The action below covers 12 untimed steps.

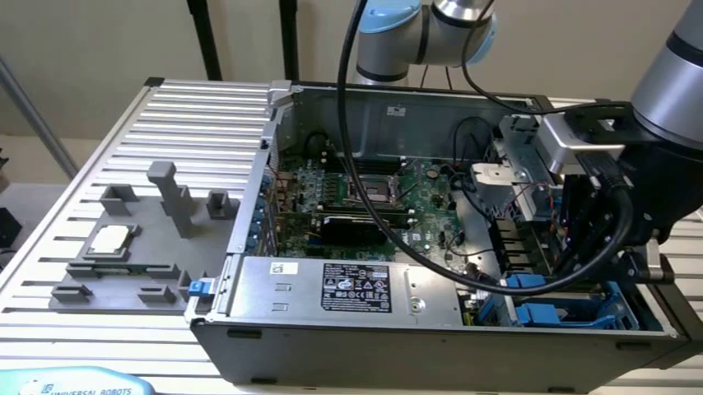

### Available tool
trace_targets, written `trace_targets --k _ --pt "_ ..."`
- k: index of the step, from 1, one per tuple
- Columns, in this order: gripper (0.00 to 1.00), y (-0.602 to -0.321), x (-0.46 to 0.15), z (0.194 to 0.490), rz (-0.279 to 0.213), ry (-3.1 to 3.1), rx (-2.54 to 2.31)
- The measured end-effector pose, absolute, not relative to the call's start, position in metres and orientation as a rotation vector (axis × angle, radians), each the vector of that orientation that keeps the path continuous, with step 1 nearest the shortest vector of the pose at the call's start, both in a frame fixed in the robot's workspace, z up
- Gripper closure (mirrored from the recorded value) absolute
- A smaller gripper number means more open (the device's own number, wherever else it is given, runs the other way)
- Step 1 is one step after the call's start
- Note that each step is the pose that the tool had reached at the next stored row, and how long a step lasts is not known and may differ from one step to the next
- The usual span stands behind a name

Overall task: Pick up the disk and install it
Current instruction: 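Insert the first disk wire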

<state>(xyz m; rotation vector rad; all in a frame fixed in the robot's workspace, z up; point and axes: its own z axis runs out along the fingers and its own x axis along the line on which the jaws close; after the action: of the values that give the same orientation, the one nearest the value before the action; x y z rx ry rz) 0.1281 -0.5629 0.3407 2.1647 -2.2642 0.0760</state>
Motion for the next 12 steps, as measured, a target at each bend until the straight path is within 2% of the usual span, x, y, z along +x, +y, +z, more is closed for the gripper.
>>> trace_targets --k 12 --pt "0.84 -0.5584 0.1271 0.3409 0.077 -2.264 2.165"
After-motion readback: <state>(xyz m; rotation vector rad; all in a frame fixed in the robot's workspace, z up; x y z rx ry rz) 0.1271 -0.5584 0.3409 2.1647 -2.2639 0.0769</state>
